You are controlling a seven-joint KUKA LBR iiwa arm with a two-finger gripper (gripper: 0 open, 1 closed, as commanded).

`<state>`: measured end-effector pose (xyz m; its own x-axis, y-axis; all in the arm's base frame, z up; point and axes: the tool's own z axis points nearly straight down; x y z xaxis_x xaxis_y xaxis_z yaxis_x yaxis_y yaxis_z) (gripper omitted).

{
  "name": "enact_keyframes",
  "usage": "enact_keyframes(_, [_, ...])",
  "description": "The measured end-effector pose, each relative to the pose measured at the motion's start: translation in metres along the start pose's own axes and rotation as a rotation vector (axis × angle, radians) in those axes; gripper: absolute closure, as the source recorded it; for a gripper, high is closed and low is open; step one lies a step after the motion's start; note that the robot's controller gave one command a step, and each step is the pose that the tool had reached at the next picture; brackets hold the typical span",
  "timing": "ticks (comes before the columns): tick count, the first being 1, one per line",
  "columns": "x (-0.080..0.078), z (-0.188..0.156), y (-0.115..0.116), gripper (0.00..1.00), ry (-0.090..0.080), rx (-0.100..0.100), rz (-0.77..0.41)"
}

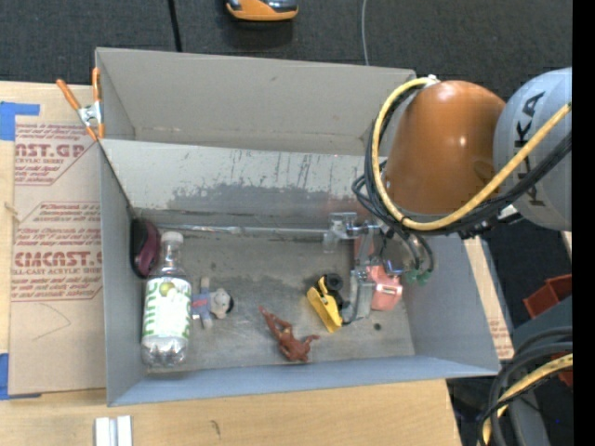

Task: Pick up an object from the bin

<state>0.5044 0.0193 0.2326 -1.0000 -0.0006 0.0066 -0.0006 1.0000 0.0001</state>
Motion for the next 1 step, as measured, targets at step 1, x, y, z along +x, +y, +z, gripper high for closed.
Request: enact_keyframes(1, [-0.0014,-0.0045,0.0,0.0,-0.008,0.0,0.0])
